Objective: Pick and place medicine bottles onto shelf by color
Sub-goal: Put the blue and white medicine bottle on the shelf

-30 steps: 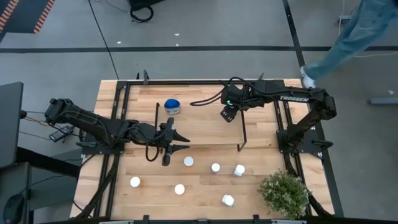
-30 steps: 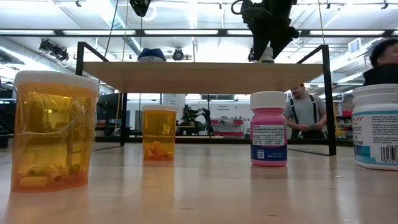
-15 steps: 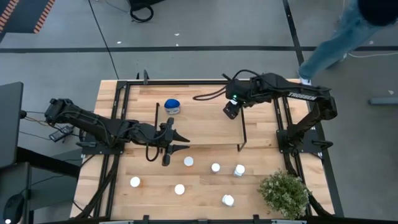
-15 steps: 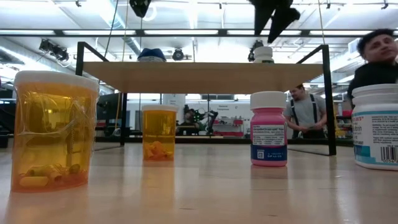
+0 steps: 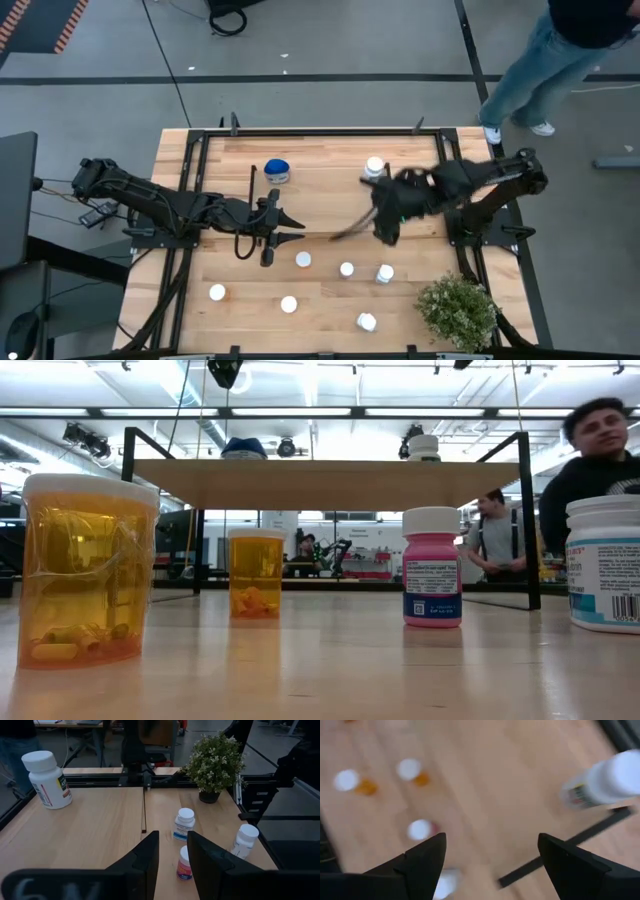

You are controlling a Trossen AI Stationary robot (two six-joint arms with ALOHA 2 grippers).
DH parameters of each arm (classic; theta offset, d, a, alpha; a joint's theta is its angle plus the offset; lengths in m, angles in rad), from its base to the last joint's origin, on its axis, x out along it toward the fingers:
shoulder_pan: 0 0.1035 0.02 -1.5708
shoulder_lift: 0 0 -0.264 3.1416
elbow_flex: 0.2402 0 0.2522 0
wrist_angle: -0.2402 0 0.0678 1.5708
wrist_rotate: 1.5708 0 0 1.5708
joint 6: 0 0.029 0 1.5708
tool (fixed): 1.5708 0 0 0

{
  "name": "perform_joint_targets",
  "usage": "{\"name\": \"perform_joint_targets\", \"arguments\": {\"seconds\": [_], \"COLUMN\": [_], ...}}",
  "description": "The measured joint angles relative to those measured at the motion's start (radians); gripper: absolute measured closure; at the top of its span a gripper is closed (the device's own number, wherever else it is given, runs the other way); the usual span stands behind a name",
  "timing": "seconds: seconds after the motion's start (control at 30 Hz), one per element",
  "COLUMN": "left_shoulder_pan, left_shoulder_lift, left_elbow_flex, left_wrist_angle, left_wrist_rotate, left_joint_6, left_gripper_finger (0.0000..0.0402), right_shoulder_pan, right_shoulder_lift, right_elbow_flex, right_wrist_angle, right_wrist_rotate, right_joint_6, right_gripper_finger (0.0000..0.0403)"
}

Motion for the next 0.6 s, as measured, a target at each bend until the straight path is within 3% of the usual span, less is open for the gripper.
{"name": "perform_joint_targets", "arguments": {"seconds": [0.3, 0.6], "left_shoulder_pan": [0.0, -0.013], "left_shoulder_lift": [0.0, 0.011], "left_elbow_flex": [0.0, 0.0], "left_wrist_angle": [-0.001, -0.001], "left_wrist_rotate": [-0.018, -0.033], "left_joint_6": [-0.042, -0.058], "left_gripper_finger": [0.0294, 0.0294], "right_shoulder_pan": [0.2, 0.271], "right_shoulder_lift": [0.111, 0.274], "right_elbow_flex": [-0.079, -0.079], "right_wrist_angle": [0.023, 0.013], "right_wrist_rotate": [-0.036, -0.045], "right_joint_6": [0.076, 0.04], "right_gripper_finger": [0.0079, 0.0079]}}
